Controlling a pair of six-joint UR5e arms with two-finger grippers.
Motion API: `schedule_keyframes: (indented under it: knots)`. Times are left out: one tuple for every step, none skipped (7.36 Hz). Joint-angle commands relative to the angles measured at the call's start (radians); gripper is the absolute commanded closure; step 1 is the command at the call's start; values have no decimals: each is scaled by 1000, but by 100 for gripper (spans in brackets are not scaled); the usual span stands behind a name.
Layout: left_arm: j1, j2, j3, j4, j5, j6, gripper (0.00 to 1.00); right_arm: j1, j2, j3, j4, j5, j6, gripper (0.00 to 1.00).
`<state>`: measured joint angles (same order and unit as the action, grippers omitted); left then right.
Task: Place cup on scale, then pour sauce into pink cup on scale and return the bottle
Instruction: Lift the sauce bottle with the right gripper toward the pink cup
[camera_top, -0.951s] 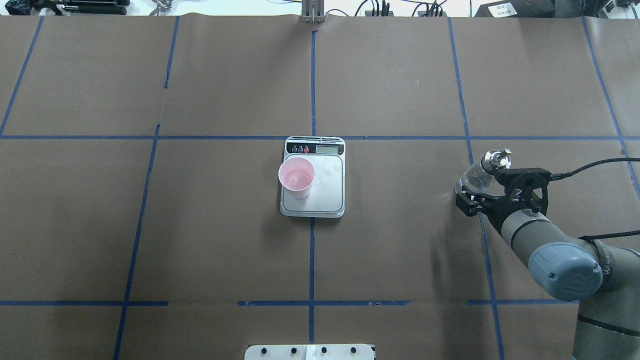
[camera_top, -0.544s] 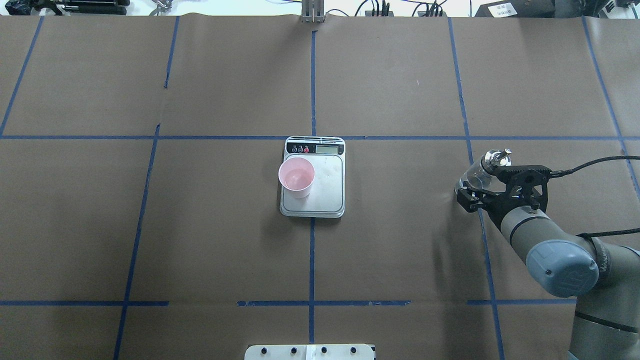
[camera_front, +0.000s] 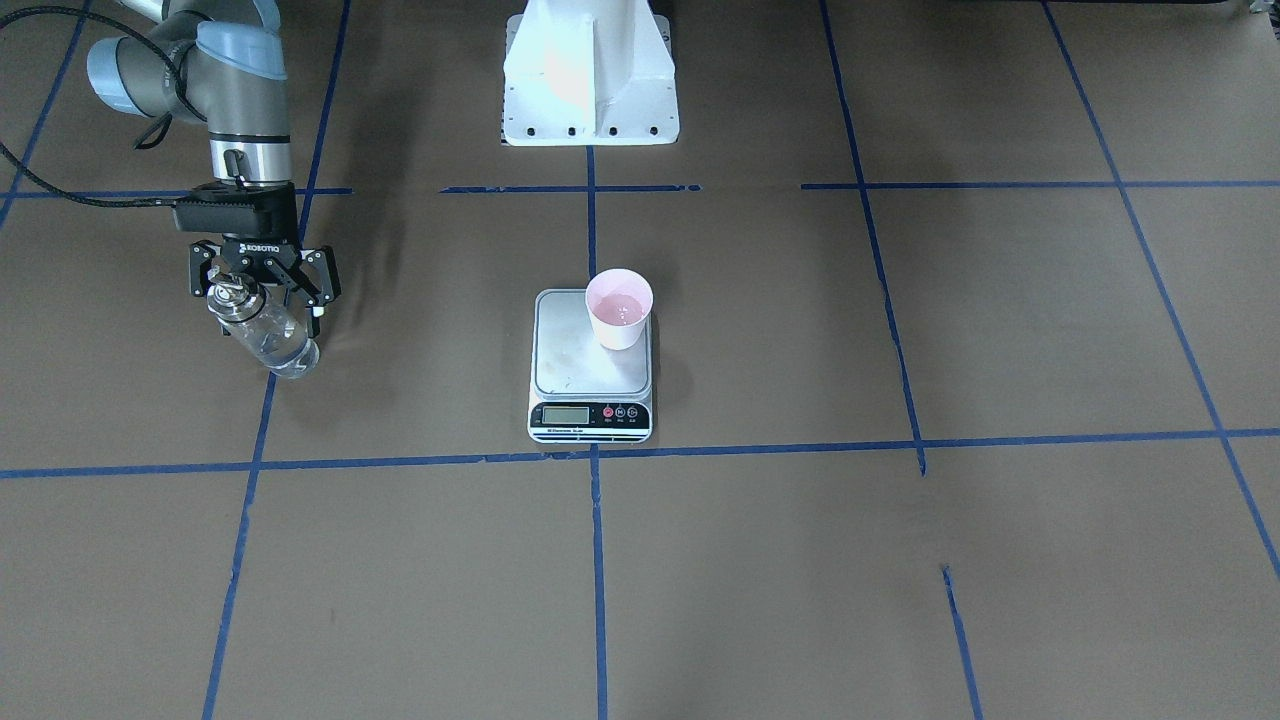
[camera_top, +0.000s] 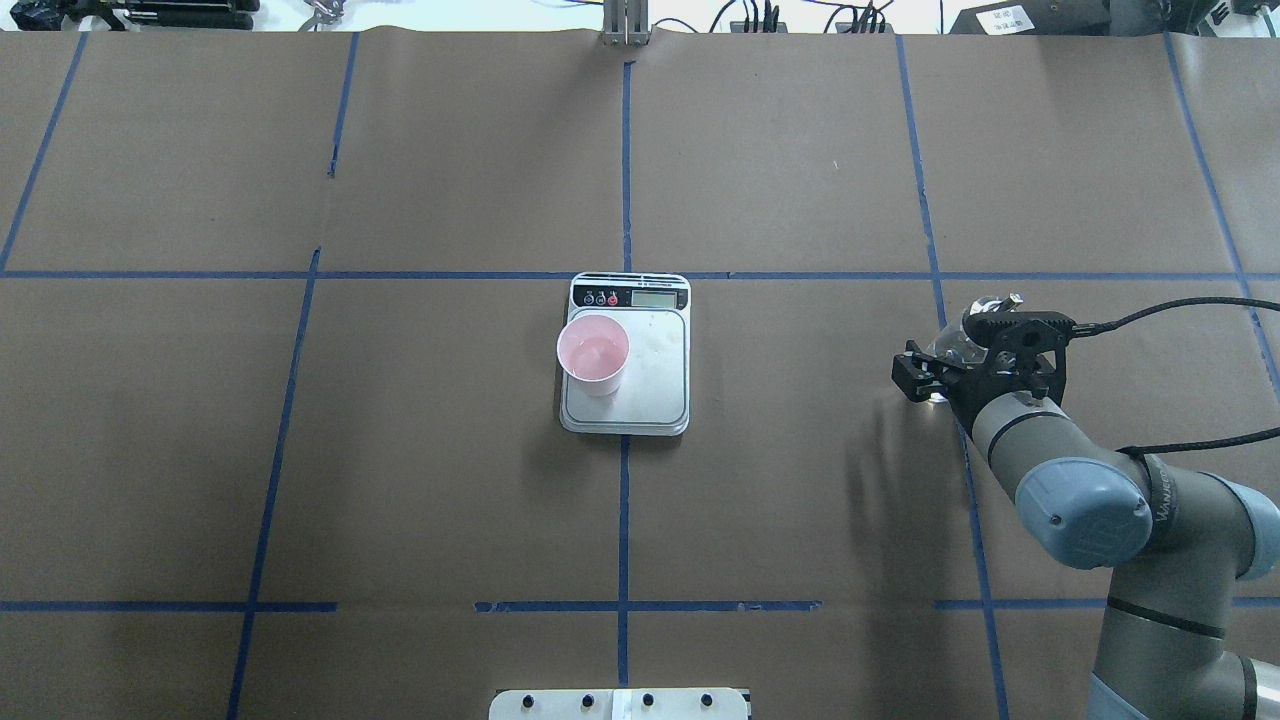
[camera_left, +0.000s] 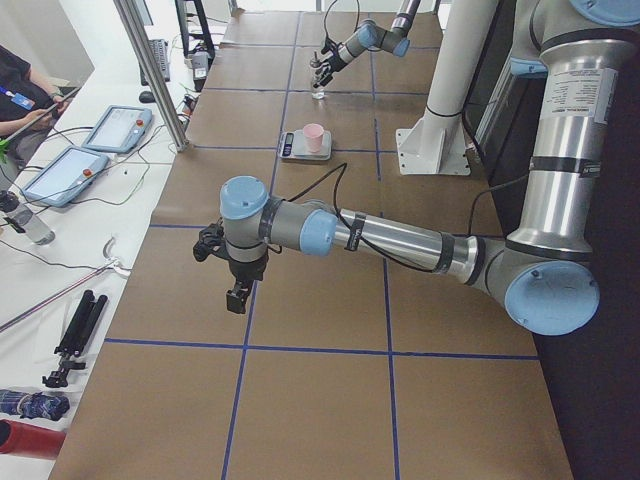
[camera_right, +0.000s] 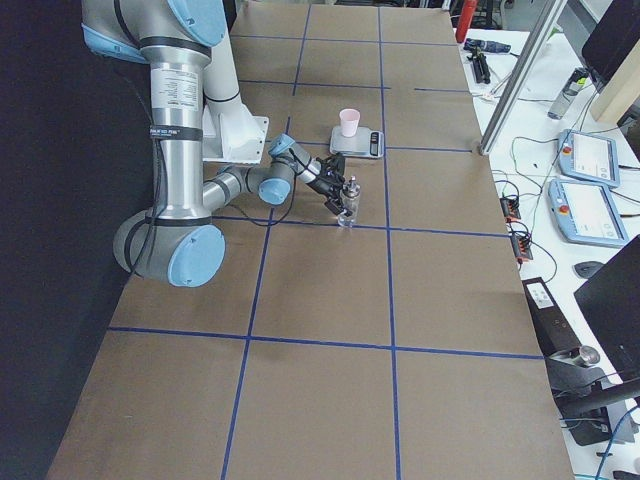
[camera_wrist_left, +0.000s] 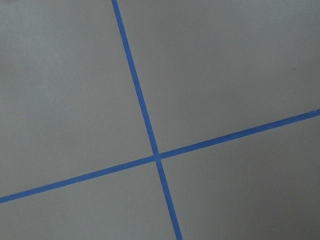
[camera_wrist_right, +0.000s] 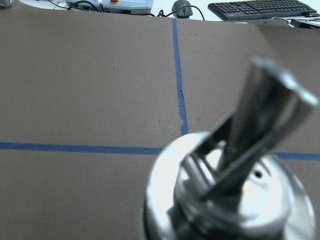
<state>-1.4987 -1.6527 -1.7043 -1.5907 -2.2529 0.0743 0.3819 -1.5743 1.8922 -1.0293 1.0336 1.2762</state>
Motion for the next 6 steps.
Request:
schedule_keyframes:
  knots:
    - [0,-1,-2,0,0,-1,0,3,11,-19,0,-12,3,9]
    - [0,-1,-2,0,0,-1,0,5,16,-18,2,-18,12,51]
    - [0,-1,-2,0,0,-1,0,5,16,-16,2,-32,12,75]
    - [0,-1,-3,0,0,-1,0,5,17,-13,2,-65,11,85]
    - [0,-1,-2,0,0,-1,0,6,17,-9,2,-91,11,100]
    - [0,-1,-2,0,0,-1,0,5,23,2,2,-134,11,100]
